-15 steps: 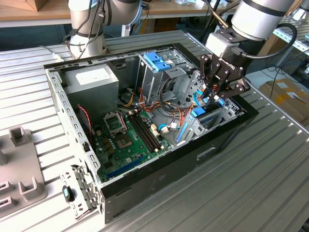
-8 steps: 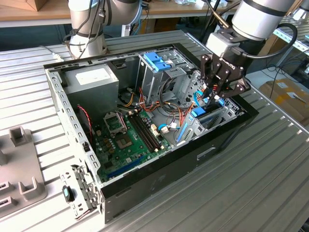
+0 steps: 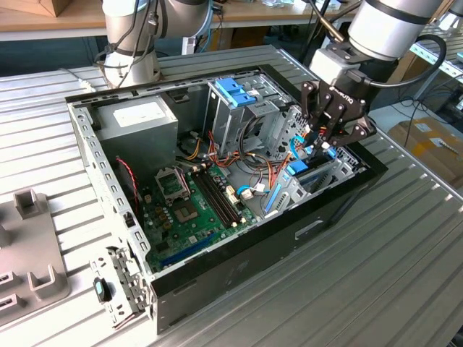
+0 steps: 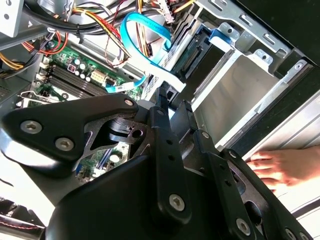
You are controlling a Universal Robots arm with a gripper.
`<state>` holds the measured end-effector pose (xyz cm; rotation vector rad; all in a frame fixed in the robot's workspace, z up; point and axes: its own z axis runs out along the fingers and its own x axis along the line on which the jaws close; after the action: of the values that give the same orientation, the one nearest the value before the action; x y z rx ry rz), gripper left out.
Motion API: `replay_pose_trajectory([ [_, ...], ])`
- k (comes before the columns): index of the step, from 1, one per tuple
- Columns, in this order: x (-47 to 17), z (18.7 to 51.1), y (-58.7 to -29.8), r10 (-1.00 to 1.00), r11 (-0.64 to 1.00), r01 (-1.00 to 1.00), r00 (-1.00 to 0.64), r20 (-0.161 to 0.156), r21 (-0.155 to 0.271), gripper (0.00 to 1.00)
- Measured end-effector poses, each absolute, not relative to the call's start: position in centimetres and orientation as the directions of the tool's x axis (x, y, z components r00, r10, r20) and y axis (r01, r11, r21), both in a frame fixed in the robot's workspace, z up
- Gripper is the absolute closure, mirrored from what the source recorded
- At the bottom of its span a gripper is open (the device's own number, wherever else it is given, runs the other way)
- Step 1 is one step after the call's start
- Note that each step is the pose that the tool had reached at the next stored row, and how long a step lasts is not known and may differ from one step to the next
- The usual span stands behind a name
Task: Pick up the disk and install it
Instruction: 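Insert the first disk wire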
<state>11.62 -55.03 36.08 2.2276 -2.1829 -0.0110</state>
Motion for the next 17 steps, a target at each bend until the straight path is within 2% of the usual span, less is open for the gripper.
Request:
replay_pose_trajectory([
  [17,12.10,36.08,-55.02,-1.000,-0.020,-1.000,0.020,0.011,0.021,0.70],
])
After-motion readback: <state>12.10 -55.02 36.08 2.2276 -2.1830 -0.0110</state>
